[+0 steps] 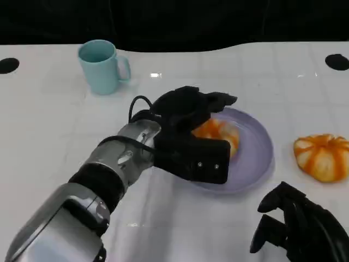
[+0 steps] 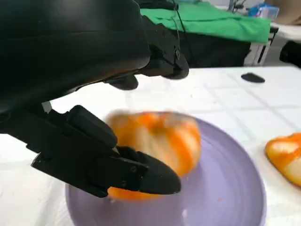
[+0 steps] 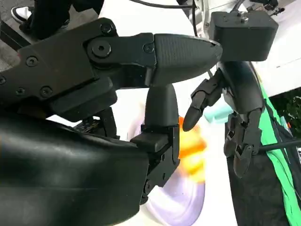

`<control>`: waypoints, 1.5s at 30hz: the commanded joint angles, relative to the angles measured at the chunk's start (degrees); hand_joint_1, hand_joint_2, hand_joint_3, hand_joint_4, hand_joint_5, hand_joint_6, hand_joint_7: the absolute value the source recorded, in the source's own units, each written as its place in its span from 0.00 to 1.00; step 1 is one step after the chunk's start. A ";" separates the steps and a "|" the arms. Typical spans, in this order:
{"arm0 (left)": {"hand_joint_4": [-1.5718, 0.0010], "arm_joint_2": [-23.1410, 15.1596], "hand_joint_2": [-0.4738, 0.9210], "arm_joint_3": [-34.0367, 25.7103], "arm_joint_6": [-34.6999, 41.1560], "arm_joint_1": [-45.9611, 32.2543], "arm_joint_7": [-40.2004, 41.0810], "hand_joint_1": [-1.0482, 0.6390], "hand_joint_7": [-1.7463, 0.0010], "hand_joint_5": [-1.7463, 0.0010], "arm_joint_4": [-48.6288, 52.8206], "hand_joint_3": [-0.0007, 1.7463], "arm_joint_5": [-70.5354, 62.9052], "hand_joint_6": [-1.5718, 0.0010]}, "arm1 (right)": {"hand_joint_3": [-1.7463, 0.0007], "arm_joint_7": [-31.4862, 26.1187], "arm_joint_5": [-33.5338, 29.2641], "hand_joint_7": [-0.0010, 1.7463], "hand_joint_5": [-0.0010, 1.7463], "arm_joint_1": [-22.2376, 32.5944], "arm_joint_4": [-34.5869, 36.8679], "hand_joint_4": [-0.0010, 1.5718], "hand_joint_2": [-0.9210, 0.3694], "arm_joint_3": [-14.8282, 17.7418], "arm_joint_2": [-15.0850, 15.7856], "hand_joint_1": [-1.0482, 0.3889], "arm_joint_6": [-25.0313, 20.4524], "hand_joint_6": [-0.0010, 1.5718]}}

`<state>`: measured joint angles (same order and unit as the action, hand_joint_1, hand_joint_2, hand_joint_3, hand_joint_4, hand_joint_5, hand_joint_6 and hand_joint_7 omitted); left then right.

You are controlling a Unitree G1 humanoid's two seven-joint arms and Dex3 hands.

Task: Grasp the bread from the table and place it into the plate.

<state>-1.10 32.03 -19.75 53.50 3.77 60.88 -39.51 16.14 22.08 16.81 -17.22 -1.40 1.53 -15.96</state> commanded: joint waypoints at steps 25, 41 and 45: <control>0.98 -8.51 1.00 -3.41 0.68 -6.82 -10.94 0.05 0.99 0.87 -17.08 0.27 5.26 0.94 | 0.72 0.04 0.80 0.99 1.00 0.77 -1.55 0.40 0.00 1.22 0.84 0.38 -0.46 0.26; 0.90 -10.23 1.00 -11.11 -1.45 -17.89 -17.43 0.13 0.98 0.80 -29.82 0.21 17.84 0.89 | 0.72 0.37 1.20 0.98 1.00 0.44 -1.05 0.39 0.00 1.62 1.00 0.37 -0.77 0.25; 0.87 -10.06 1.00 -13.36 -3.85 -21.08 -16.98 0.16 0.96 0.74 -32.06 0.20 21.12 0.84 | 0.72 0.06 0.86 0.98 1.00 0.52 -1.50 0.40 0.00 1.40 1.03 0.37 -0.93 0.25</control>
<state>-10.35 20.52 -21.85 34.56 -13.09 30.53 -20.69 16.40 23.10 17.08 -18.19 -0.21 2.11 -17.25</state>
